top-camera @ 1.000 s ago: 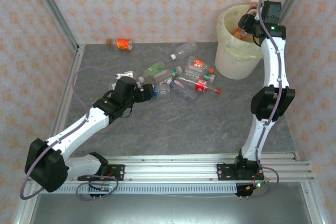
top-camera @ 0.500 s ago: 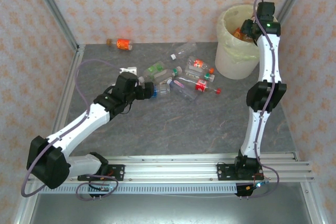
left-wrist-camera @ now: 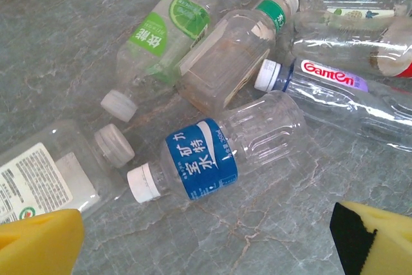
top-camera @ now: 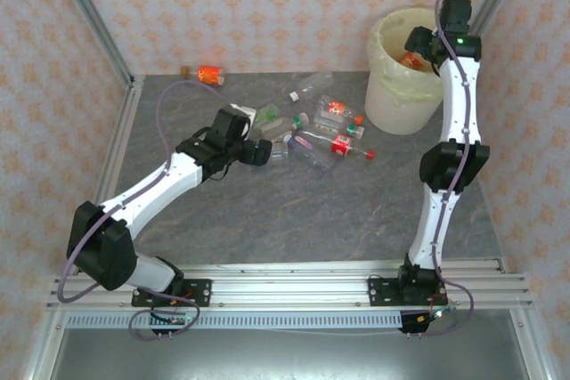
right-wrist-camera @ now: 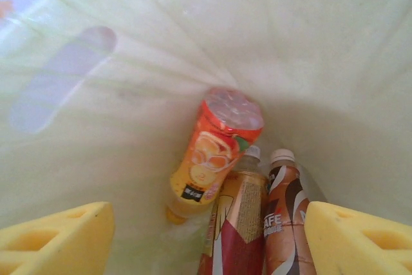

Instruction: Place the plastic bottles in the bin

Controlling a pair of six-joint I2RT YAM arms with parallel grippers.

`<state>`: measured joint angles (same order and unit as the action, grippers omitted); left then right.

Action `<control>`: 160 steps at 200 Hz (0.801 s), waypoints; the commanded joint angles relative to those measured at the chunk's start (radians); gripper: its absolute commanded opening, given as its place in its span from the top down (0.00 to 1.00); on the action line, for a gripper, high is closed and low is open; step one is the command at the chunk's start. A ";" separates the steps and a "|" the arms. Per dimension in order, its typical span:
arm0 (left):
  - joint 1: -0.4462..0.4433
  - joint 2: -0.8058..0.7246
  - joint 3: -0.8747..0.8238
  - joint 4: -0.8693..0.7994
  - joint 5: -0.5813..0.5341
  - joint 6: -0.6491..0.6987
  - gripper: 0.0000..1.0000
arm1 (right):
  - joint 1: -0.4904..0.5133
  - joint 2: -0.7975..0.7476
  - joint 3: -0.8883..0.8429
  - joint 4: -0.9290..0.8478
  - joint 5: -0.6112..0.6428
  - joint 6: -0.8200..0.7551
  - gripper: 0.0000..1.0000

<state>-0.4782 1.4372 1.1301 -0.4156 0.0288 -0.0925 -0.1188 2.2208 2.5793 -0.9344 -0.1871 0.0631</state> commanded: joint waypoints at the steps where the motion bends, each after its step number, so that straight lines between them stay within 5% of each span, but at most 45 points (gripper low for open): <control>1: -0.002 0.048 0.050 -0.068 0.009 0.106 0.00 | 0.000 -0.100 -0.025 0.036 -0.046 0.015 0.20; 65: 0.004 0.211 0.161 -0.136 0.038 0.232 0.00 | 0.001 -0.223 -0.140 0.088 -0.120 0.039 0.13; 95: 0.004 0.263 0.201 -0.136 0.076 0.244 0.00 | -0.001 -0.380 -0.372 0.226 -0.142 0.054 0.08; 101: 0.004 0.272 0.202 -0.130 0.074 0.256 0.00 | -0.001 -0.415 -0.420 0.257 -0.142 0.057 0.00; 160: 0.025 0.422 0.324 -0.183 0.128 0.324 0.00 | 0.000 -0.782 -0.907 0.496 -0.233 0.172 0.01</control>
<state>-0.4652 1.8294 1.4181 -0.5667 0.1101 0.1772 -0.1188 1.5963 1.8374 -0.6094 -0.3531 0.1547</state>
